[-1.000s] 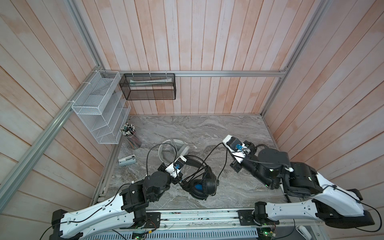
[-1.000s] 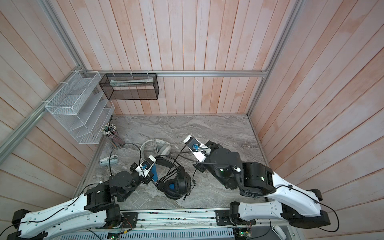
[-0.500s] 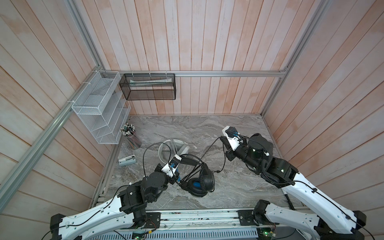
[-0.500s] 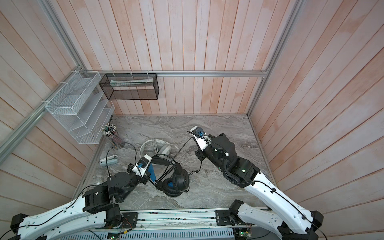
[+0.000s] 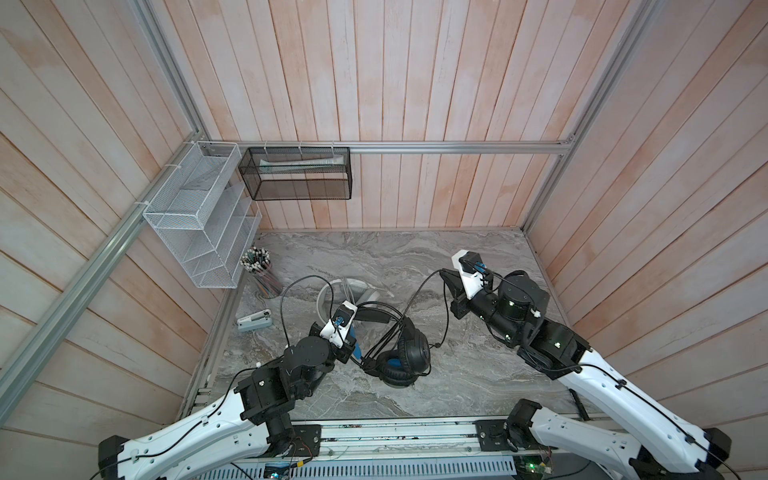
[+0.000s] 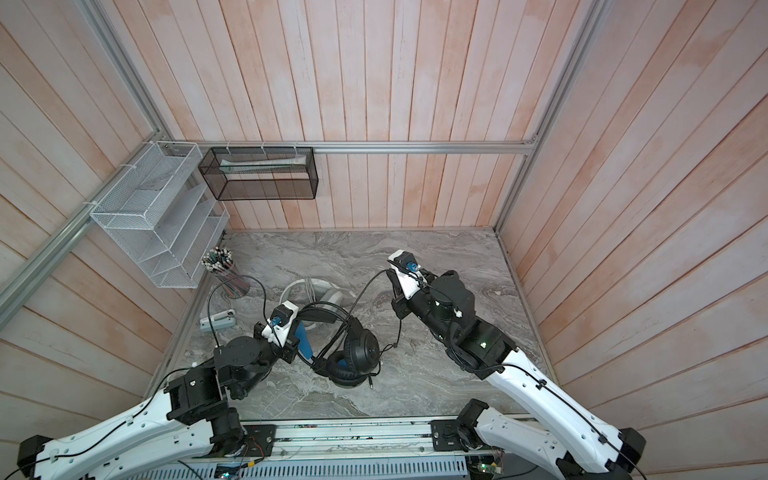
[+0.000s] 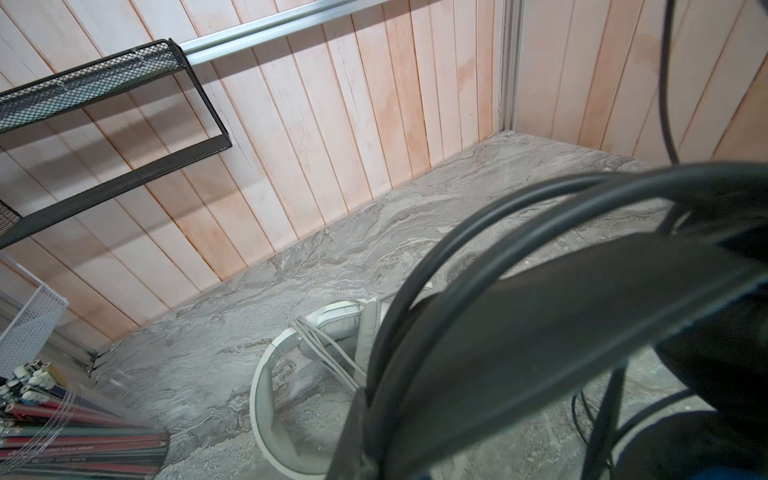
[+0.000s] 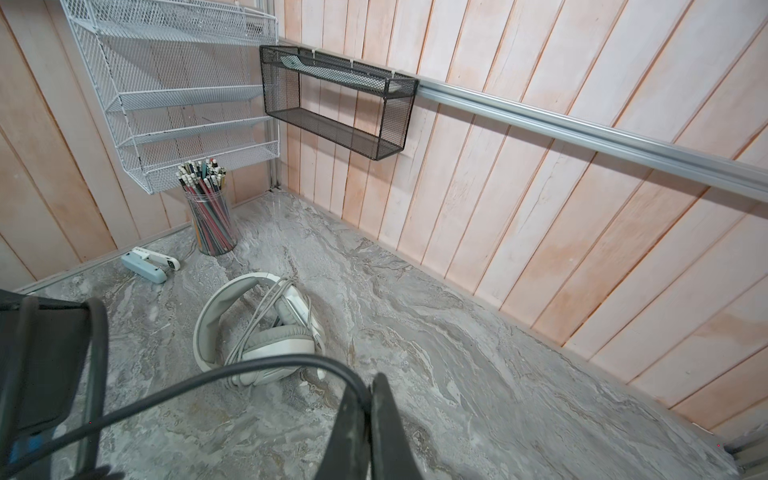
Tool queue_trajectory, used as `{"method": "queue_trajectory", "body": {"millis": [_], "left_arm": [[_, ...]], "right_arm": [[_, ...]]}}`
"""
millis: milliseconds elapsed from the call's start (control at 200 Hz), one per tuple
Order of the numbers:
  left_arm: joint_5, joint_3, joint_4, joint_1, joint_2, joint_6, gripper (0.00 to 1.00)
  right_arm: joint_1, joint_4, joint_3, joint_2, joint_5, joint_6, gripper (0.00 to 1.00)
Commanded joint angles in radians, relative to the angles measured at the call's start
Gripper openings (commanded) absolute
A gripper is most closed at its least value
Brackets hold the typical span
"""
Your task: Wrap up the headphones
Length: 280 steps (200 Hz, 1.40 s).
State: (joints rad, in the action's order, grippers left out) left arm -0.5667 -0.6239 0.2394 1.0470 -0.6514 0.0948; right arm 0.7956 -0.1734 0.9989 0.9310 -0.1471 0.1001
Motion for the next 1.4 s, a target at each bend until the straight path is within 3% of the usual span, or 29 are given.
{"method": "queue_trajectory", "body": {"millis": [0, 490, 895, 1055, 1230, 1395], "left_arm": [[0.055, -0.037, -0.061, -0.005, 0.039, -0.052, 0.00], [0.133, -0.317, 0.033, -0.005, 0.049, -0.222, 0.00], [0.217, -0.513, 0.016, -0.005, -0.077, -0.388, 0.00], [0.182, -0.597, 0.026, -0.005, -0.135, -0.448, 0.00], [0.130, -0.708, 0.082, -0.005, -0.205, -0.533, 0.00], [0.093, -0.797, 0.118, -0.005, -0.262, -0.577, 0.00]], "right_arm": [[-0.027, 0.079, -0.008, 0.017, 0.045, -0.028, 0.00], [-0.080, 0.280, -0.130, 0.097, 0.116, -0.137, 0.00], [-0.085, 0.419, -0.152, 0.166, 0.316, -0.198, 0.00], [-0.084, 0.452, -0.188, 0.157, 0.333, -0.207, 0.10], [-0.085, 0.534, -0.271, 0.135, 0.354, -0.243, 0.32], [-0.084, 0.609, -0.332, 0.142, 0.364, -0.286, 0.39]]}}
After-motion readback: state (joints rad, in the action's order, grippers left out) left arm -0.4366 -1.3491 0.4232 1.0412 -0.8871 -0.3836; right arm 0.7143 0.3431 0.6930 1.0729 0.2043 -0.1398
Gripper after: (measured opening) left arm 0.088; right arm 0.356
